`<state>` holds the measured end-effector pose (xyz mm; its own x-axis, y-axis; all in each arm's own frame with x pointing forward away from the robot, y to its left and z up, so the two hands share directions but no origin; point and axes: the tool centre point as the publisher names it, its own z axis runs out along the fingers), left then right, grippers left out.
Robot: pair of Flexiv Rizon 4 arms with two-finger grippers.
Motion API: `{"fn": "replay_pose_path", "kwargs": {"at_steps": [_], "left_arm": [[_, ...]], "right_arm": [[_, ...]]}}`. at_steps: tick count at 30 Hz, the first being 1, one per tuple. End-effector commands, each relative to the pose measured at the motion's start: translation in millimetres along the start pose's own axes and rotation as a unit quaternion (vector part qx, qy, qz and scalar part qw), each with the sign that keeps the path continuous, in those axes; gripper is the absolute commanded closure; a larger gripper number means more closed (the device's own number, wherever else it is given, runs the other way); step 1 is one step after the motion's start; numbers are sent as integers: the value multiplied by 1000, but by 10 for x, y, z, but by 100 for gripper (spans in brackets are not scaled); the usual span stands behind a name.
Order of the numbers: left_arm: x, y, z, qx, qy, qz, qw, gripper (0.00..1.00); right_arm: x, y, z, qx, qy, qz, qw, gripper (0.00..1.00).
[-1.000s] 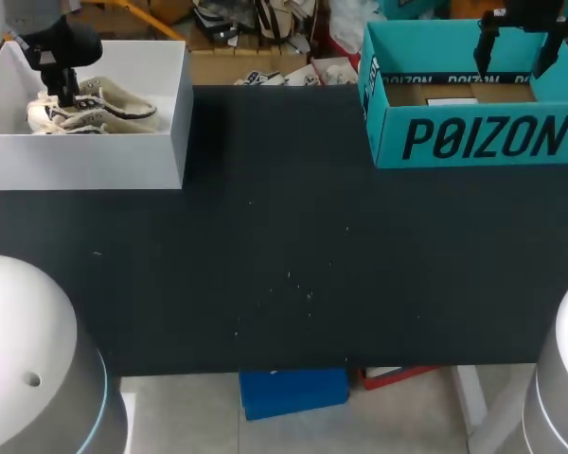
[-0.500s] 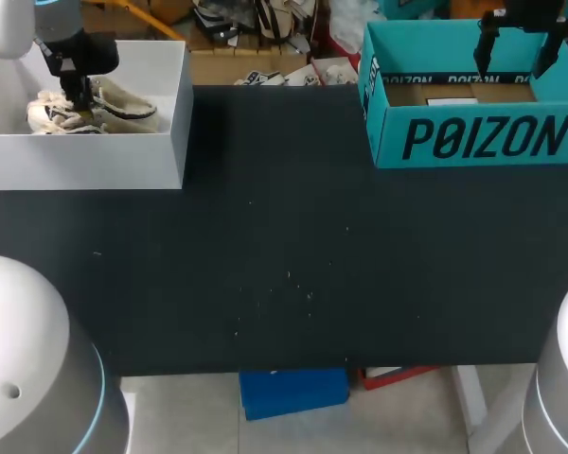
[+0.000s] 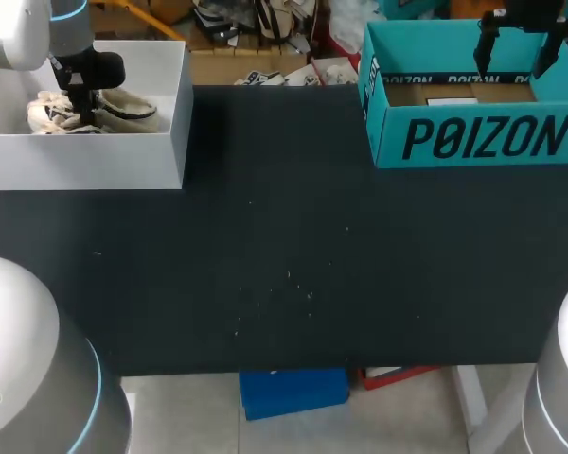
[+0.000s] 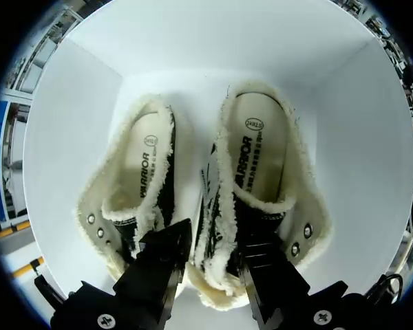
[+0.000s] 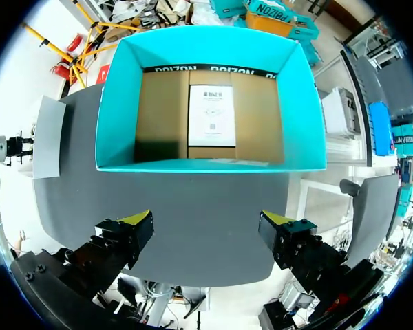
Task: Take the shoe out of the shoebox, open the shoe tongue, remove and reinsert the insole, then place the shoe into the shoebox
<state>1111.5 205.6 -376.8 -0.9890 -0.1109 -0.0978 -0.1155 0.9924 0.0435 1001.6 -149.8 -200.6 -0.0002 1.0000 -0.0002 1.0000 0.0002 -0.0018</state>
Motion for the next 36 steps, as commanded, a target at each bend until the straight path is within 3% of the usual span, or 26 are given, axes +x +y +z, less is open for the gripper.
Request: {"fn": "replay_pose_path", "kwargs": {"at_steps": [1, 16, 17, 18, 19, 20, 29, 36], "left_arm": [[-71, -20, 145, -4, 3, 2, 1000, 66], [-7, -18, 303, -10, 12, 10, 1000, 75], [1, -21, 310, -11, 13, 11, 1000, 80], [3, -22, 311, -13, 12, 13, 1000, 93], [4, -22, 310, -16, 12, 12, 1000, 100], [5, -23, 309, -17, 12, 12, 1000, 100], [-22, -12, 46, -8, 14, 20, 1000, 100], [-77, -2, -339, -5, 11, 34, 999, 100]], "right_arm": [[-1, -4, -4, 0, 0, 0, 1000, 0], [-1, -4, -4, 0, 0, 0, 1000, 0], [-1, -4, -4, 0, 0, 0, 1000, 0], [-1, -4, -4, 0, 0, 0, 1000, 0], [-1, -4, -4, 0, 0, 0, 1000, 0], [-1, -4, -4, 0, 0, 0, 1000, 0], [-1, -4, -4, 0, 0, 0, 1000, 0], [-1, -4, -4, 0, 0, 0, 1000, 0]]}}
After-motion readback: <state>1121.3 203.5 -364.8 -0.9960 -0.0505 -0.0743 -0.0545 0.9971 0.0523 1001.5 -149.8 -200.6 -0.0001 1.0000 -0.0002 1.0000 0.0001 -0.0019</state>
